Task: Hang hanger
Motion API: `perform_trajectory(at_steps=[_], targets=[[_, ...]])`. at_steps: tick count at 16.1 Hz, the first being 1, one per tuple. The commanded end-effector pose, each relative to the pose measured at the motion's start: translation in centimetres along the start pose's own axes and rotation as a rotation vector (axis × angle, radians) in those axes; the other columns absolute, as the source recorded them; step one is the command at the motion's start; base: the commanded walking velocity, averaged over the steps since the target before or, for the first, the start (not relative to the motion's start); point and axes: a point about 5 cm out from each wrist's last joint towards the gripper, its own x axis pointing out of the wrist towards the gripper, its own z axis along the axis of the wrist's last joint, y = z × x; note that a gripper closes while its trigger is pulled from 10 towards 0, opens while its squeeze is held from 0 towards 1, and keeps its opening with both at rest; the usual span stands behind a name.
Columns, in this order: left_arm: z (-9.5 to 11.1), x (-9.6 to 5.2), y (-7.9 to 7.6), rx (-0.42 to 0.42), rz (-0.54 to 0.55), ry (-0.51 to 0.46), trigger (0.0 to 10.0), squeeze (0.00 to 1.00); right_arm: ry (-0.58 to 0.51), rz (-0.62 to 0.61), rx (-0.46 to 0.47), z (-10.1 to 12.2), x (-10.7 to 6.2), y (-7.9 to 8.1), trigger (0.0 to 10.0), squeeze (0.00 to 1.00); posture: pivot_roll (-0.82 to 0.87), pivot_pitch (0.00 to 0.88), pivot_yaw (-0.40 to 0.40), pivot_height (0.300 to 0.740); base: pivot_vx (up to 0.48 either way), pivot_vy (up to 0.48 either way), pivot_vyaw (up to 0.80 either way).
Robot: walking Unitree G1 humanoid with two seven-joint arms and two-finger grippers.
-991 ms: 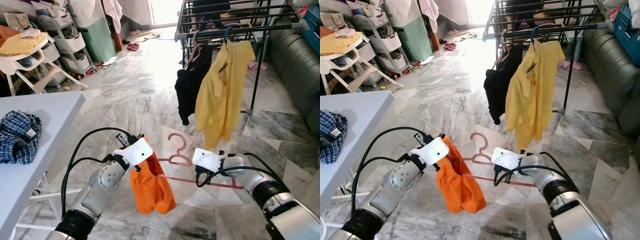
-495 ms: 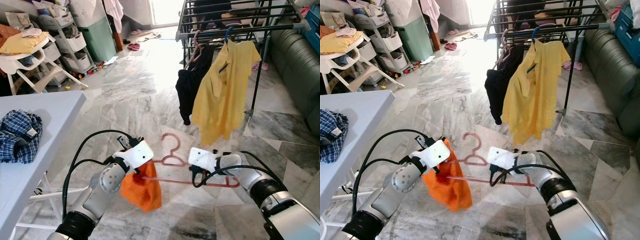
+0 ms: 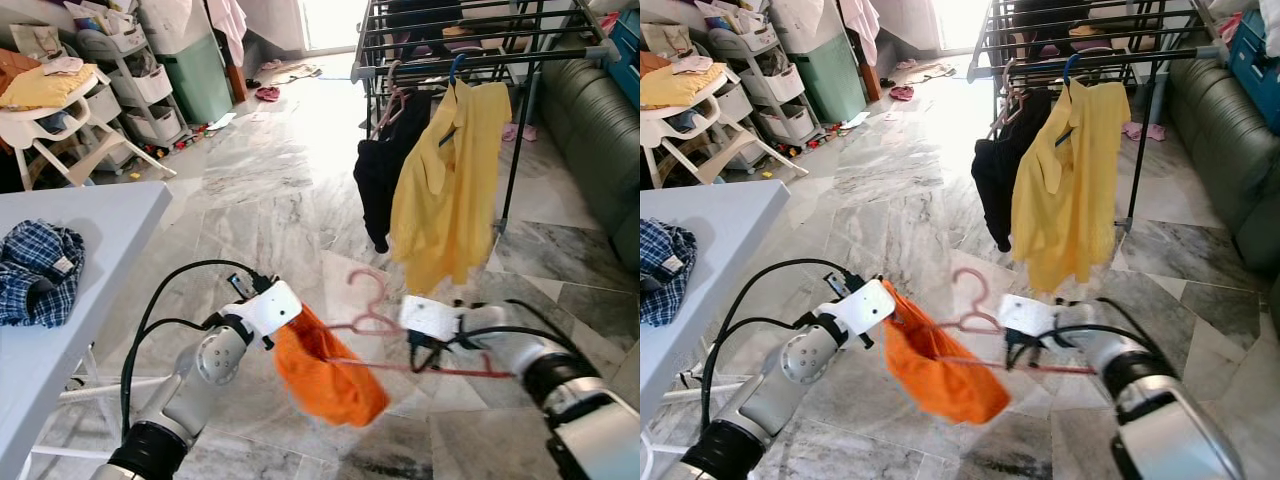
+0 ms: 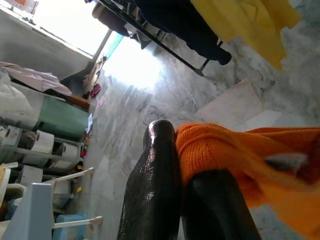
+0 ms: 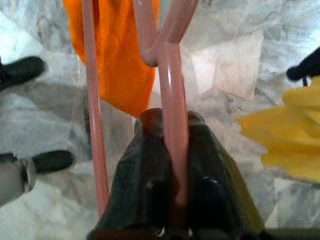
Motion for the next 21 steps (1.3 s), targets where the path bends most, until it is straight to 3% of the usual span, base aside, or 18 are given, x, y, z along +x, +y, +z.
perform_trajectory(at_steps=[1, 7, 13, 14, 17, 19, 21], targets=[[-0.4, -0.2, 0.9, 0.017, 0.022, 0.023, 10.0, 0.0, 0.017, -0.009, -0.038, 0.2, 0.0, -0.2, 10.0, 0.0, -0.08, 0.0, 0.147, 0.74, 0.0, 0.0, 0.0], [0.0, -0.2, -0.2, -0.03, -0.069, 0.025, 10.0, 0.0, 0.08, -0.15, -0.065, -0.1, -0.5, -1.6, 10.0, 0.0, -0.07, 0.0, 0.146, 0.74, 0.0, 0.0, 0.0], [1.9, -0.4, -1.6, -0.145, -0.194, -0.024, 10.0, 0.0, 0.088, -0.111, -0.106, 0.6, 0.9, -0.2, 10.0, 0.0, -0.06, 0.0, 0.14, 0.74, 0.0, 0.0, 0.0], [2.3, -0.4, -2.0, -0.203, -0.215, -0.031, 10.0, 0.0, 0.07, -0.14, -0.099, 1.1, 1.1, -0.3, 10.0, 0.0, -0.06, 0.0, 0.139, 0.74, 0.0, 0.0, 0.0], [3.4, -0.4, -2.7, -0.286, -0.262, -0.045, 10.0, 0.0, 0.045, -0.255, -0.031, 1.6, 1.3, -0.9, 10.0, 0.0, -0.06, 0.0, 0.136, 0.74, 0.0, 0.0, 0.0], [4.1, -0.2, -2.6, -0.328, -0.264, -0.047, 10.0, 0.0, -0.024, -0.308, 0.12, 1.9, 1.3, -1.1, 10.0, 0.0, -0.06, 0.0, 0.139, 0.74, 0.0, 0.0, 0.0], [4.2, -0.1, -2.2, -0.357, -0.256, -0.041, 10.0, 0.0, -0.025, -0.273, 0.137, 1.6, 1.6, -0.5, 10.0, 0.0, -0.06, 0.0, 0.141, 0.74, 0.0, 0.0, 0.0]])
